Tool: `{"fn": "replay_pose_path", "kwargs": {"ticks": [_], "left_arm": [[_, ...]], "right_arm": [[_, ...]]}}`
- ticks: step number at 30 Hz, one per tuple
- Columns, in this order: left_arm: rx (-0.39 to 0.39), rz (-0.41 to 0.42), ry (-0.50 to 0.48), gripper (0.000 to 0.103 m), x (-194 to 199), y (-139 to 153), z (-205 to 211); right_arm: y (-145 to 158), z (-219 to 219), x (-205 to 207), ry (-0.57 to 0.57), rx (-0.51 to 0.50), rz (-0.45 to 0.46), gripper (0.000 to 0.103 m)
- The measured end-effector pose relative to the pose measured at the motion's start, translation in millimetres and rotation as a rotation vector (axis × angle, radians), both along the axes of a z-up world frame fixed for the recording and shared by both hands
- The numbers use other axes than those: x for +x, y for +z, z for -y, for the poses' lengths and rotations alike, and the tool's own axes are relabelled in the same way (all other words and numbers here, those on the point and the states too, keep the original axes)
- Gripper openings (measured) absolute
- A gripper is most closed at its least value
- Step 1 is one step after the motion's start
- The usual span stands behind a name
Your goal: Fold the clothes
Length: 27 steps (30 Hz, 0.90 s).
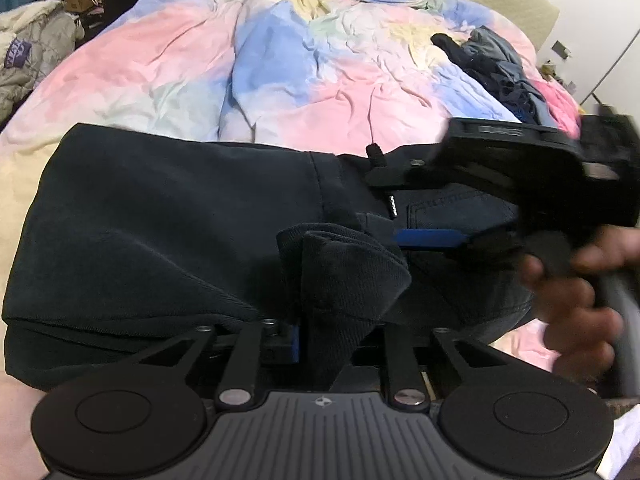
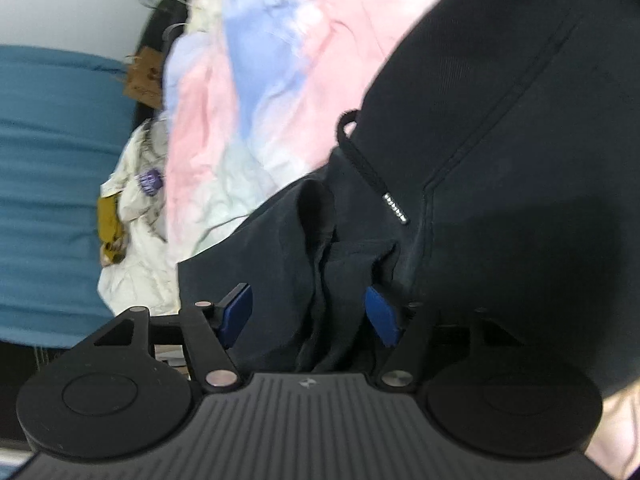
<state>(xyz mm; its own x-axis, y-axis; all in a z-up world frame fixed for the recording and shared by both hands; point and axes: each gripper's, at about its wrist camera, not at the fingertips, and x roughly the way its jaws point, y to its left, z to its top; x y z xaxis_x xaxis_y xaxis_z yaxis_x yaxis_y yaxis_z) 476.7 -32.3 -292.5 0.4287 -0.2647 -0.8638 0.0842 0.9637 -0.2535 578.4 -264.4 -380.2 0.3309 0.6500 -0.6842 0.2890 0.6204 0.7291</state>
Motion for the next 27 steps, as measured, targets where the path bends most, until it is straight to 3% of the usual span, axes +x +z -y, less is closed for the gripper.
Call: {"fn": "replay_pose_path", "kwargs": {"ticks": [3, 4, 6, 11, 17, 20, 23, 27], "left_arm": [[-0.017, -0.004, 0.001, 0.015, 1, 0, -6], [-0.015, -0.002, -0.008, 0.015, 1, 1, -5], [-0.009, 0.007, -0.020, 0.015, 1, 4, -4], [-0.013, 0.070, 0.001, 0.013, -2, 21, -7], [0.013, 0.138, 0.032, 0.013, -7, 40, -1], [0.015, 0.137, 0.045, 0.013, -5, 40, 2], [0.005, 0.120, 0.064, 0.013, -1, 36, 2], [-0.001, 0.111, 0.067, 0.013, 0, 33, 2]], "right_arm": [[-15, -10, 10, 0.007, -0.009, -0.036, 0.062], [-19, -12, 12, 0.010, -0.004, -0.047, 0.057], [-20, -15, 16, 0.008, -0.010, -0.042, 0.035], [13, -26, 33, 0.048, -0.002, 0.134, 0.011], [62, -52, 79, 0.121, 0.070, 0.307, 0.007], [84, -56, 101, 0.145, 0.056, 0.372, 0.007], [90, -47, 113, 0.157, 0.009, 0.367, 0.011], [66, -18, 99, 0.130, -0.006, 0.264, 0.016]]}}
